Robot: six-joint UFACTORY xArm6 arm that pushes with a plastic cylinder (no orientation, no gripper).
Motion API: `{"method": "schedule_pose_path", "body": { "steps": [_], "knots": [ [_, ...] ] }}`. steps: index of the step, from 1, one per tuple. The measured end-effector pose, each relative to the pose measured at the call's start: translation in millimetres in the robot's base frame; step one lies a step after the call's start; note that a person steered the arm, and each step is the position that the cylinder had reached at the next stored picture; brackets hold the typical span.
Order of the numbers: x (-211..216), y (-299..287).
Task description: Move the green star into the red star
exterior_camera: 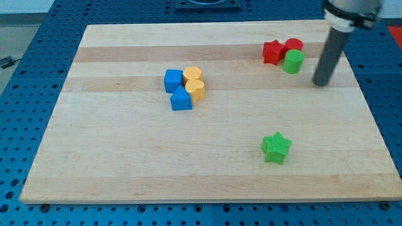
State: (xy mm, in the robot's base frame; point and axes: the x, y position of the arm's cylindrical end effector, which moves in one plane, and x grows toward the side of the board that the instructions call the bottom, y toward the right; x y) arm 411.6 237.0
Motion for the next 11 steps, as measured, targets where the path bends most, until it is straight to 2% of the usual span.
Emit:
{"method": "schedule_pose_path", "body": {
  "steps": [1,2,3,4,5,7,8,10,11],
  "knots": [
    [60,39],
    [133,47],
    [191,8],
    [194,-68],
    [155,-122],
    [41,-123],
    [46,-120],
    [152,-110],
    [173,-147]
  ]
}}
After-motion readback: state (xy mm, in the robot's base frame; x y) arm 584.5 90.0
